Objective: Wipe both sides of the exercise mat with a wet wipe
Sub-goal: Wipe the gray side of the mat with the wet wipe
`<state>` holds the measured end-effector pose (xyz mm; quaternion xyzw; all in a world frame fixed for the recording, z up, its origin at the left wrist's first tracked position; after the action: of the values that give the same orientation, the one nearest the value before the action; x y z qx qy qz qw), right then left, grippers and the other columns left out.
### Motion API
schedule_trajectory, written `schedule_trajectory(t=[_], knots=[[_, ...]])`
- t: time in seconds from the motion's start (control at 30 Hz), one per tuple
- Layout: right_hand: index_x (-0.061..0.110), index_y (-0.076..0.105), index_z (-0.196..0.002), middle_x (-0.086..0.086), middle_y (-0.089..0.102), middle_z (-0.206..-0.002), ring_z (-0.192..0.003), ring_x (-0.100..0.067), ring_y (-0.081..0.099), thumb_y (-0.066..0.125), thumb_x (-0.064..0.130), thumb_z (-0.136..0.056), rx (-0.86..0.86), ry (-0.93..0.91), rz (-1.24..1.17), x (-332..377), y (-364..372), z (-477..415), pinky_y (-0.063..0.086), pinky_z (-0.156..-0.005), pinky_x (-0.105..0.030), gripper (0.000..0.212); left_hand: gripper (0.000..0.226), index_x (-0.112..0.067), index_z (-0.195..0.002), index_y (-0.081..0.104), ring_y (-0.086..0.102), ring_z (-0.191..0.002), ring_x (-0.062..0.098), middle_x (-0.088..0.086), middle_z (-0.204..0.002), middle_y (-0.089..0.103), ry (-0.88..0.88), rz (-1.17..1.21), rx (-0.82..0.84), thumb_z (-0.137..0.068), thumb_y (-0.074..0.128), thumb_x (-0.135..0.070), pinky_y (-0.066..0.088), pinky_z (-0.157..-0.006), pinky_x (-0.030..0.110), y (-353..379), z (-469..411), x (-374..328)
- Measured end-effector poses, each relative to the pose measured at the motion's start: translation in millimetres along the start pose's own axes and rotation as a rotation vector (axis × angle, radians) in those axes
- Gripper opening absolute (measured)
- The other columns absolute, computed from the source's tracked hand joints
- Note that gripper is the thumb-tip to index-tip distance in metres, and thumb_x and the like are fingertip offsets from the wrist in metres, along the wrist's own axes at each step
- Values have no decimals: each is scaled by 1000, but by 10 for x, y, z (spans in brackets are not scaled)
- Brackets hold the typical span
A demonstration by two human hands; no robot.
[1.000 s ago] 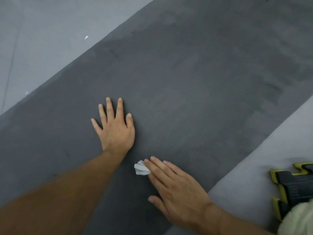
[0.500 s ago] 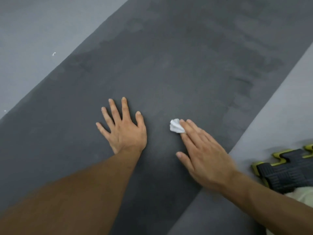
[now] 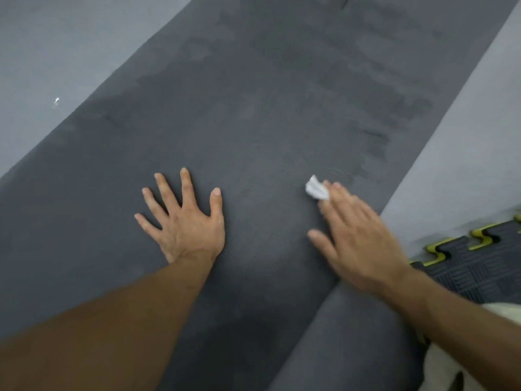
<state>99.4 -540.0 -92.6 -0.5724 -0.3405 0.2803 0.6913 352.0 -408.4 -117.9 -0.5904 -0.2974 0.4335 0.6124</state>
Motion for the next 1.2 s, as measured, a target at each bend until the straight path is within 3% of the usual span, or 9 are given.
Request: schedule_trajectory(t=[0.1, 0.17, 0.3, 0.47, 0.67, 0.83, 0.9, 1.07, 1.2], knots=[[2, 42, -152, -17, 33, -165, -154, -32, 29, 20, 60, -106, -15, 179, -13, -375, -72, -182, 29, -124, -48, 77, 77, -43, -163, 8, -8, -159, 32, 3, -174, -3, 9, 5, -14, -96, 17, -80, -3, -124, 65, 13, -4, -4], [2, 37, -155, -15, 28, -167, -155, -30, 25, 16, 62, -105, 0, 193, -22, -464, -111, -181, 28, -125, -47, 81, 76, -43, -163, 9, -7, -159, 32, 3, -174, -3, 8, 9, -18, -97, 18, -79, -3, -124, 65, 21, -3, 1], [5, 23, -163, -8, 12, -173, -161, -21, 6, 18, 68, -105, 139, -110, 14, -147, -139, 112, 19, -128, -42, 86, 76, -43, -163, 8, -8, -159, 31, 3, -174, -3, 3, 2, -20, -97, 18, -78, -3, -124, 65, 29, -9, 3], [4, 26, -162, -7, 16, -173, -160, -19, 10, 29, 71, -104, 161, -398, 19, 149, -107, 459, 17, -125, -39, 88, 76, -43, -163, 8, -8, -159, 30, 2, -174, -4, 1, 6, -19, -97, 19, -78, -3, -124, 65, 19, -3, -2], [-1, 39, -154, -19, 29, -167, -156, -32, 25, 19, 63, -106, -19, 43, 41, -439, -64, -139, 22, -127, -45, 82, 74, -42, -163, 10, -6, -159, 30, 3, -174, -1, 4, 3, -38, -98, 21, -77, -1, -124, 65, 28, 1, -1], [4, 14, -164, -12, 9, -173, -160, -24, 6, 13, 63, -105, 37, 97, -59, -421, -60, -556, 3, -129, -35, 83, 73, -41, -164, 7, -7, -159, 27, 0, -174, -3, 5, -5, -37, -100, 16, -73, -1, -124, 64, 32, -2, -6], [6, 10, -165, -10, 7, -174, -161, -22, 3, 15, 62, -105, 55, 27, -68, -252, -48, -565, 6, -130, -36, 82, 71, -41, -164, 6, -8, -159, 27, 0, -174, -4, 0, -7, -31, -100, 15, -71, -2, -124, 64, 33, 3, -8], [5, 23, -163, -9, 13, -173, -161, -20, 6, 24, 61, -107, 124, -308, -75, 305, 4, -350, 15, -129, -39, 79, 71, -40, -164, 7, -7, -159, 27, 0, -174, -3, -6, -13, -35, -100, 16, -70, 0, -124, 64, 30, 2, -14], [6, 26, -163, -5, 8, -174, -161, -17, 2, 24, 61, -108, 166, -449, -39, 543, 49, -229, 14, -129, -38, 77, 73, -40, -164, 8, -4, -160, 28, 1, -174, 0, -6, -20, -47, -98, 13, -71, 2, -124, 64, 25, 1, -17]])
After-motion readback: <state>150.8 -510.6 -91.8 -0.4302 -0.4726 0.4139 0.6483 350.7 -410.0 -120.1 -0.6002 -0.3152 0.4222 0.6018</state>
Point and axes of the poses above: each hand's wrist, its own z-axis away from the middle knuckle, its own y-axis out of the palm, x = y × z, the point moved 1 cm from there along -z, towards the middle knuckle
